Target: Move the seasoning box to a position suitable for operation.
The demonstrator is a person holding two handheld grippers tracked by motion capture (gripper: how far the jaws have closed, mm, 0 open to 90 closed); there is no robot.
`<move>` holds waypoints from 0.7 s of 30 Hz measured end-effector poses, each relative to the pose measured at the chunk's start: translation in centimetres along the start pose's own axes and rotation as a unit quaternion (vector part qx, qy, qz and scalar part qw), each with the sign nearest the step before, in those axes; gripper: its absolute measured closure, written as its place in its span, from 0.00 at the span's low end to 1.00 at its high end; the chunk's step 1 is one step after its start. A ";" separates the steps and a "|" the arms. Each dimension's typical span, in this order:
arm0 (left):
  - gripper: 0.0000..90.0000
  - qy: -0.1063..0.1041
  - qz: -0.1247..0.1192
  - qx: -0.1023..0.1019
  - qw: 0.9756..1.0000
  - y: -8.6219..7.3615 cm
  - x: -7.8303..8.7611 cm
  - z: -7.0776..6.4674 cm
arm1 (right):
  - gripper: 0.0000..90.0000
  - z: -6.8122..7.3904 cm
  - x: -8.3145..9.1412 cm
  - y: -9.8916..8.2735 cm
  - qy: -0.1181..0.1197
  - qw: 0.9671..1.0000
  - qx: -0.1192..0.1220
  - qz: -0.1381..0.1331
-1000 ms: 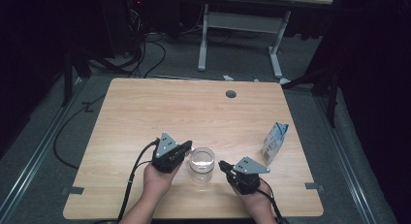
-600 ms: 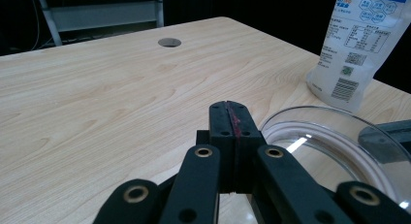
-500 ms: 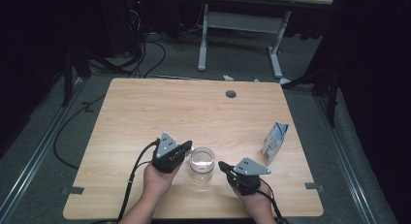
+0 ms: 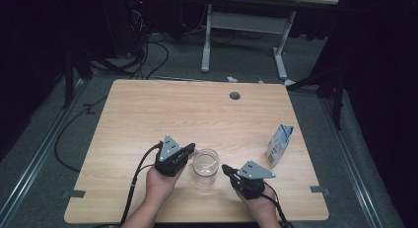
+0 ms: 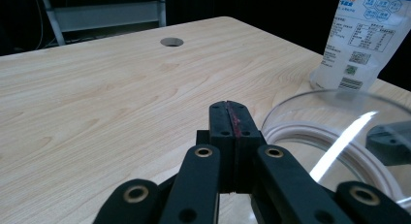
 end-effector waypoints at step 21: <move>1.00 -0.005 -0.002 0.004 1.000 0.1 0.1 0.0 | 0.99 1.4 0.6 1.4 0.017 0.999 0.009 -0.027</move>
Point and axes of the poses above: each handheld gripper's, and its own axes: x roughly backward along the jaws, y roughly out of its top, z roughly to its left, the point moved 5 cm from there along -x, roughly forward along the jaws, and after that the axes turned 1 degree about y, right-handed, at the moved point
